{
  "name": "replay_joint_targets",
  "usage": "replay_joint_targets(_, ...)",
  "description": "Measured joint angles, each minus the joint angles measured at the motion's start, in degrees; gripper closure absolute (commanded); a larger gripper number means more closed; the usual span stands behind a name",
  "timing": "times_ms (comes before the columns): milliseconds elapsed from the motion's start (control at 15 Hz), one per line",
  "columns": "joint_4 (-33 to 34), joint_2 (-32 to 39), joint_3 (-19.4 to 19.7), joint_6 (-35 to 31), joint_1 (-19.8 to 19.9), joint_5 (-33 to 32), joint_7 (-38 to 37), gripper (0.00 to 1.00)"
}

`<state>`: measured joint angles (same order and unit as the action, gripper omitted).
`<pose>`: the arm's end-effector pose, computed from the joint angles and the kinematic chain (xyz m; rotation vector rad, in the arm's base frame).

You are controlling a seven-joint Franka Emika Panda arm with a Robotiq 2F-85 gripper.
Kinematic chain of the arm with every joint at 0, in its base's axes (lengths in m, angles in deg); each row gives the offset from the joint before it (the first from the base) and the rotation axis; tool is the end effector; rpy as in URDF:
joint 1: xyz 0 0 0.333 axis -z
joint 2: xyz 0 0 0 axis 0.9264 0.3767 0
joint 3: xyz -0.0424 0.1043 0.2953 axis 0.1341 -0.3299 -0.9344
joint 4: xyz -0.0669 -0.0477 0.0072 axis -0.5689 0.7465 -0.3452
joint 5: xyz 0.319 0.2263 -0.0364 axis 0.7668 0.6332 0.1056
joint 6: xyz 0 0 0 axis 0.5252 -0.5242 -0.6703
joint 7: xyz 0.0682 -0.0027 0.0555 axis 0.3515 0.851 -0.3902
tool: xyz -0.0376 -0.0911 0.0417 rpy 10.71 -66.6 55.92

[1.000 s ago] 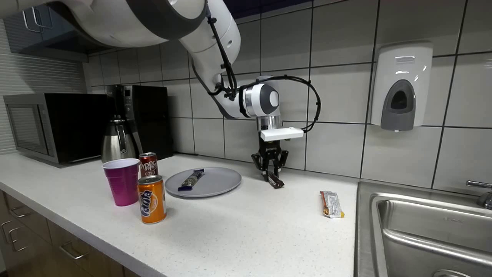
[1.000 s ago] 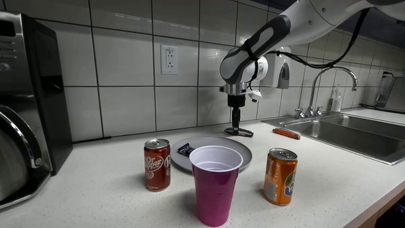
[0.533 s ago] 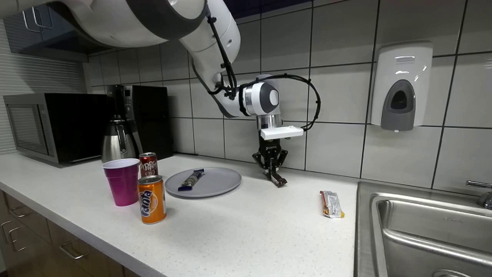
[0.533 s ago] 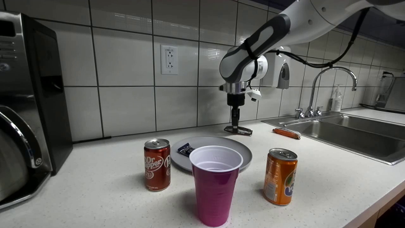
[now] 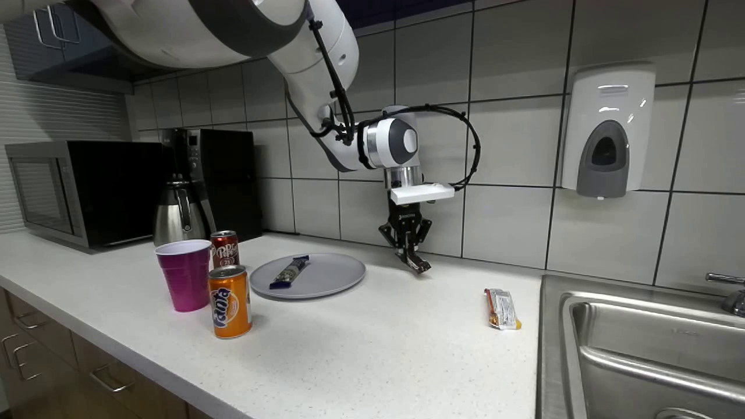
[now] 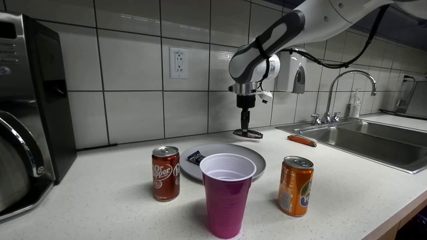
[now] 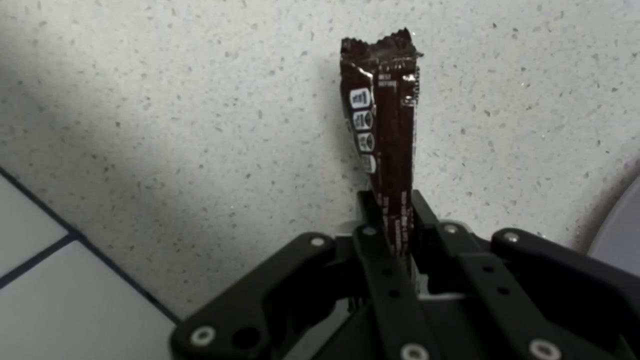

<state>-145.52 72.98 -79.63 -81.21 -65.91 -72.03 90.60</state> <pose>0.7664 0.0029 0.2417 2.7217 1.3731 -0.0097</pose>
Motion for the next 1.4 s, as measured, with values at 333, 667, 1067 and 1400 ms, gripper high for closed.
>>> replay_joint_targets(333,-0.33,-1.42,-0.01,0.55,-1.55,0.01,-2.26,0.96)
replay_joint_targets(667,-2.53,-3.74,-0.14,1.22,-3.05,0.10,-5.52,0.96)
replay_joint_targets(1067,-7.68,-7.32,-1.54,1.30,-3.91,0.42,-8.20,0.96)
replay_joint_targets(1400,-11.70,-10.00,-3.02,1.46,-4.81,0.74,-9.83,0.96)
